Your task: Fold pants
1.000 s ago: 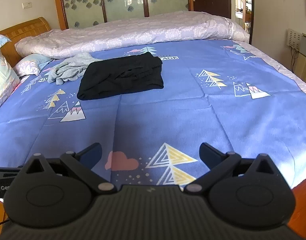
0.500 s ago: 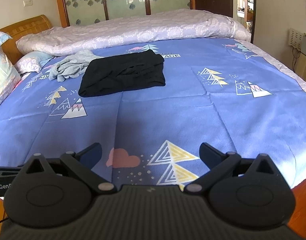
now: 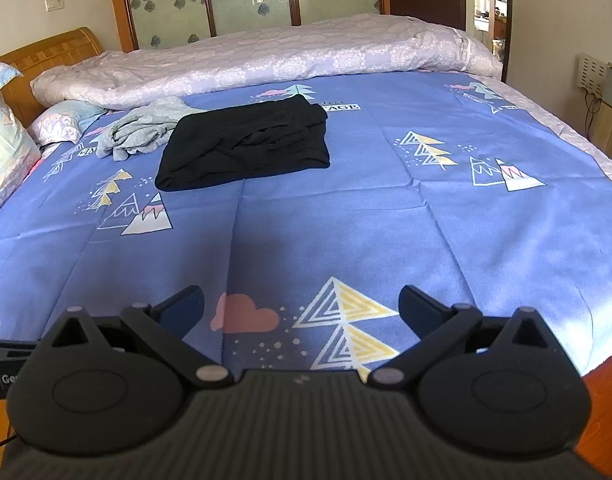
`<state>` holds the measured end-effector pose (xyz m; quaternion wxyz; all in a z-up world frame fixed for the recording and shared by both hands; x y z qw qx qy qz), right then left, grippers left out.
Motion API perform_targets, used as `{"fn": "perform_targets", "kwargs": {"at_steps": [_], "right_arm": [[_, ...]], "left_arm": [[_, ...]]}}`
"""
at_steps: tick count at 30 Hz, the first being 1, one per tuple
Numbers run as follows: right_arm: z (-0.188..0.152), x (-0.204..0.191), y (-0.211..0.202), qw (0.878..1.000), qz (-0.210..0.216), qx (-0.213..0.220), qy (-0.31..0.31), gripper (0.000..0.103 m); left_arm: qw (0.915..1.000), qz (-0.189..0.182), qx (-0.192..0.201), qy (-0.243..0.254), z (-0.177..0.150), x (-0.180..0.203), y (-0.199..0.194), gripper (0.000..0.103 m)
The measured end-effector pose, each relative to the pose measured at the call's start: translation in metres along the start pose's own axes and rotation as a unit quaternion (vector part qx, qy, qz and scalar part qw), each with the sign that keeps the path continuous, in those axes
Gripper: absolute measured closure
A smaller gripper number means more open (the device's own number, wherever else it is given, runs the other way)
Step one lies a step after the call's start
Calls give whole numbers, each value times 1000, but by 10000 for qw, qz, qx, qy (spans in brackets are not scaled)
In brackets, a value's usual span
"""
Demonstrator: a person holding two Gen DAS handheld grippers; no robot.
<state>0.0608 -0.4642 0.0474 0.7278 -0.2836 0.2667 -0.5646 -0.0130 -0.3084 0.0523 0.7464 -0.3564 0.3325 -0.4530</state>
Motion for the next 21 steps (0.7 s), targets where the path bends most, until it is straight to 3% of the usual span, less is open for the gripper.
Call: {"fn": "perform_targets", "kwargs": {"at_steps": [21], "right_arm": [[-1,7,3,9999,58,-94,52,0]], "left_arm": [[10000,26,-61,54,-3,3,5,0]]}}
Point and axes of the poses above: each gripper's, at about its wrist camera, not at the fingertips, and y roughly the way its jaws point, x to its right, z to its top, the point moved 1 cm from there along y, roughly the way its jaws point, and after that the axes turned 5 degrees about -x, right-handed, at the moved point
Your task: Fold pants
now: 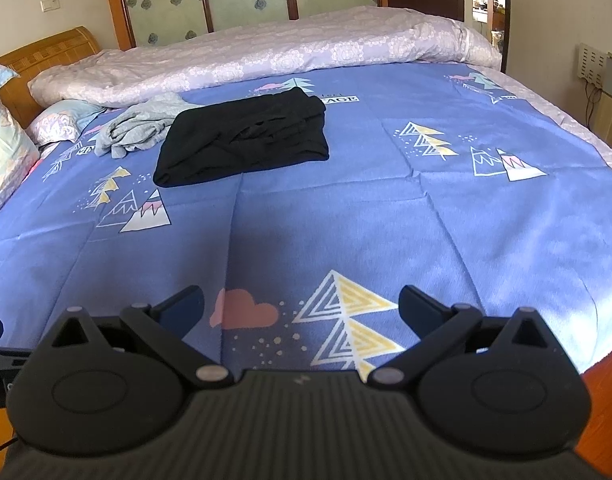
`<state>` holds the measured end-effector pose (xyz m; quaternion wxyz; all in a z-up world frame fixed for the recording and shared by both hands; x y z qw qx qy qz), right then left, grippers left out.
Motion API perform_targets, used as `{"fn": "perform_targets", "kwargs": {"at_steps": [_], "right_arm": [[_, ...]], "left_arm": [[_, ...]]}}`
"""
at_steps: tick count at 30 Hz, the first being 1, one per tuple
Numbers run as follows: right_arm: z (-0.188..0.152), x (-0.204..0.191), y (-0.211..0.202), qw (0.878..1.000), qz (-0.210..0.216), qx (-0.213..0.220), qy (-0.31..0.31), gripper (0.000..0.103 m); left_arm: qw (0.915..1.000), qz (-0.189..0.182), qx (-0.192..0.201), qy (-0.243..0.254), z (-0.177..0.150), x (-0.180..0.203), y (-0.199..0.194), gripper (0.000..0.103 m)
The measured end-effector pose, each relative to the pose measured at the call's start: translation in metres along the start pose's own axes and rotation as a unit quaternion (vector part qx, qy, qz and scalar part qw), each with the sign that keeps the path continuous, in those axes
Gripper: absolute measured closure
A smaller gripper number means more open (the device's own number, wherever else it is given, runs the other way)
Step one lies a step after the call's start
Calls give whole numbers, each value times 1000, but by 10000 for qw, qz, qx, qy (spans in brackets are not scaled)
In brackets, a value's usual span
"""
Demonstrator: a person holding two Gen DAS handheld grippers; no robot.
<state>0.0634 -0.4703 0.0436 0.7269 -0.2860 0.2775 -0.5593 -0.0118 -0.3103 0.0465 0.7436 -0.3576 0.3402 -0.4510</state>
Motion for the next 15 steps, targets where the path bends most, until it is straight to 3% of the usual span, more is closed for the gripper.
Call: {"fn": "perform_targets", "kwargs": {"at_steps": [15], "right_arm": [[-2,0,2,10000,24,-37,-18,0]], "left_arm": [[9999,8,-76,68,-4,2,2,0]]}}
Point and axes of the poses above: each gripper's, at about its wrist camera, not at the fingertips, and y roughly the way its jaws point, x to its right, z to its top, the point moved 1 cm from there along y, roughly the way its jaws point, and after that the axes turned 5 degrees about -x, right-handed, at the moved point
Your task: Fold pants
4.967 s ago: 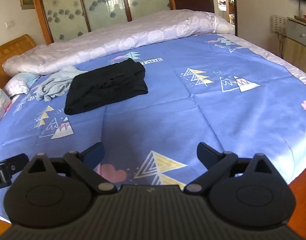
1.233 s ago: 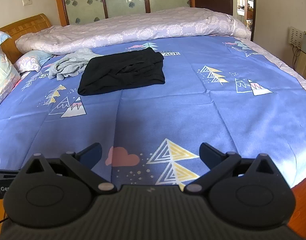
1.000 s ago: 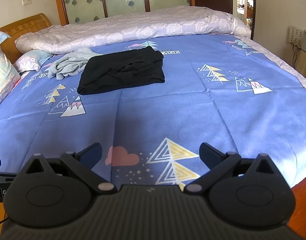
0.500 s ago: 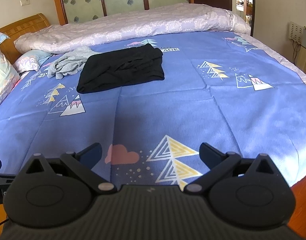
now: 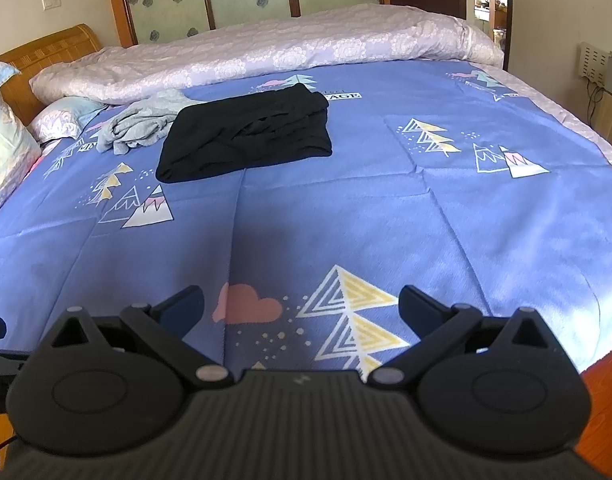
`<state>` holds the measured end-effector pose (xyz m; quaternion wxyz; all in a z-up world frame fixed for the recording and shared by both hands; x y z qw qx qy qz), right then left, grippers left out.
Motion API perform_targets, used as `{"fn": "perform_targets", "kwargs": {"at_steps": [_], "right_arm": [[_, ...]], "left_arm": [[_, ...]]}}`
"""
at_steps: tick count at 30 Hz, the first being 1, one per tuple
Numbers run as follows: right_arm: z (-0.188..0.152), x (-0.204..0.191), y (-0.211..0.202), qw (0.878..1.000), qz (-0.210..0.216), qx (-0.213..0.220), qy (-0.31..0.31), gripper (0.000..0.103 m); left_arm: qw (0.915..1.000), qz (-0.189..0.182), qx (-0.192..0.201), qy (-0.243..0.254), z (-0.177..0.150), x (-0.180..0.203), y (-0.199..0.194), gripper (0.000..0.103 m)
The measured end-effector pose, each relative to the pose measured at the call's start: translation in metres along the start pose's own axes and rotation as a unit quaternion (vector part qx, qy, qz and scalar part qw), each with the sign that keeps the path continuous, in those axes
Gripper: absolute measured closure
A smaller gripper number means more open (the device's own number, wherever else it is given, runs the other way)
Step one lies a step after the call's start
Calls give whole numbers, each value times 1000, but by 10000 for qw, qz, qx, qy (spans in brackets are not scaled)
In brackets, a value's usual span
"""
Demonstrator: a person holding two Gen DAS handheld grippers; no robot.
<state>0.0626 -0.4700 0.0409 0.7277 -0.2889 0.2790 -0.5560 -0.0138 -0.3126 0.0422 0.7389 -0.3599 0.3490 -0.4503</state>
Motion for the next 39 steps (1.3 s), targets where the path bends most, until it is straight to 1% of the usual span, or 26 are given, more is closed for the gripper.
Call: {"fn": "perform_targets", "kwargs": {"at_steps": [18,39], "right_arm": [[-2,4,4,9998,92,-148,90,0],[-1,5,2,9998,97,-147,43,0]], "left_arm": [[9999,9,-103,89,-3,4,5,0],[9999,-28,-116,97,-4,3,6,0]]}}
Point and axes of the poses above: each gripper's, at about its wrist camera, not at the fingertips, and y roughly the way its jaws point, x to its right, z to its top, the point moved 1 cm from there along y, roughly the way its jaws point, and after that the axes turned 5 degrees about -x, right-handed, at the moved point
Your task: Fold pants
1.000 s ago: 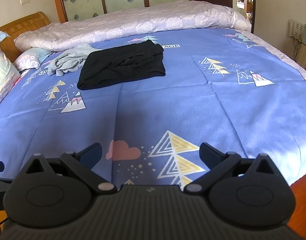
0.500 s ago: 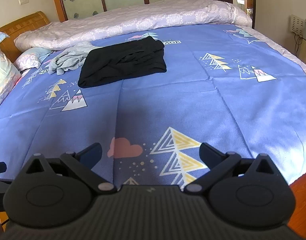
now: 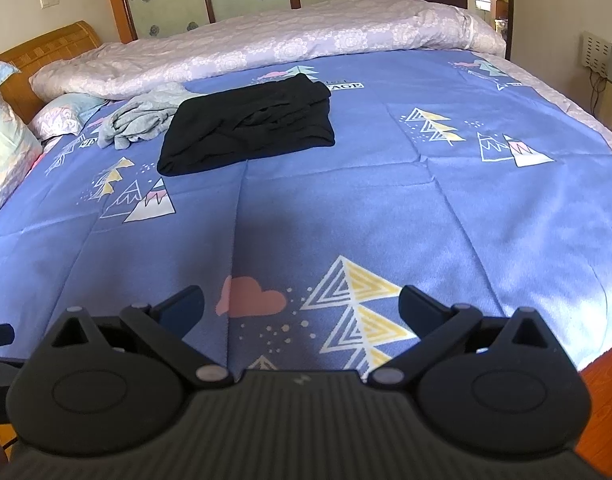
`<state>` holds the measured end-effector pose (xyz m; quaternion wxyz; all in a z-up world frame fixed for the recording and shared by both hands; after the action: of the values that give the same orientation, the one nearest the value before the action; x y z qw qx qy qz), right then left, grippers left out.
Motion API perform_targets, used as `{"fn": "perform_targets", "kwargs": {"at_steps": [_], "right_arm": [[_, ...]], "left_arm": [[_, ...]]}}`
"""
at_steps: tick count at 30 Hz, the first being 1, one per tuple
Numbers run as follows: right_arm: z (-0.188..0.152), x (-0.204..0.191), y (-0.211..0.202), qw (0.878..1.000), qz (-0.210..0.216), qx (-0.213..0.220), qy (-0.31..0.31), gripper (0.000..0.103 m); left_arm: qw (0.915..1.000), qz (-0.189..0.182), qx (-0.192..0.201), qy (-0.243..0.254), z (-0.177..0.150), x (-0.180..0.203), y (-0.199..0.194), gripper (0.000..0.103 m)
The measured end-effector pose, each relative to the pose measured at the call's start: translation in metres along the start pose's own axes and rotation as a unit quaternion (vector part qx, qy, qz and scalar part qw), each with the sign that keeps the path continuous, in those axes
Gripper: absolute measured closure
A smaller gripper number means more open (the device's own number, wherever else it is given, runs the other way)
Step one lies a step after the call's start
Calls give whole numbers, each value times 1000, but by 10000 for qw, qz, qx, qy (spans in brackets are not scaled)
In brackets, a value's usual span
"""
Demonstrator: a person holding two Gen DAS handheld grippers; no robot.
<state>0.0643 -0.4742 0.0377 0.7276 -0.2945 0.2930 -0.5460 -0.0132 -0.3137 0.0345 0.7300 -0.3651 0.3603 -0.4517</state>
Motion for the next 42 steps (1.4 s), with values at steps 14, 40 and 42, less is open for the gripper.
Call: {"fn": "perform_targets", "kwargs": {"at_steps": [14,40,42], "right_arm": [[2,1,2,10000,-4,-15,-8,0],[-1,2,8,10000,-4,-68,-11,0],[-2,1,8,10000,-10,-71,-21,0]], "left_arm": [[10000,-44,-35,58,0,3,2,0],[9997,-173,-146,-62,0,1,5,0],[9998,-143,-148,-55,0,1,5,0]]}}
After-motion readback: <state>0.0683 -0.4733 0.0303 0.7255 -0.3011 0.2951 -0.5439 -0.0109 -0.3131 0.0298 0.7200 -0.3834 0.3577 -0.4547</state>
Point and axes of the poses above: each gripper's, at about its wrist camera, not at the fingertips, and y roughly the way its jaws point, x to its right, z to its top, the point moved 1 cm from there along y, roughly the way its jaws point, and after that the axes turned 5 degrees about -x, right-handed, at the moved point
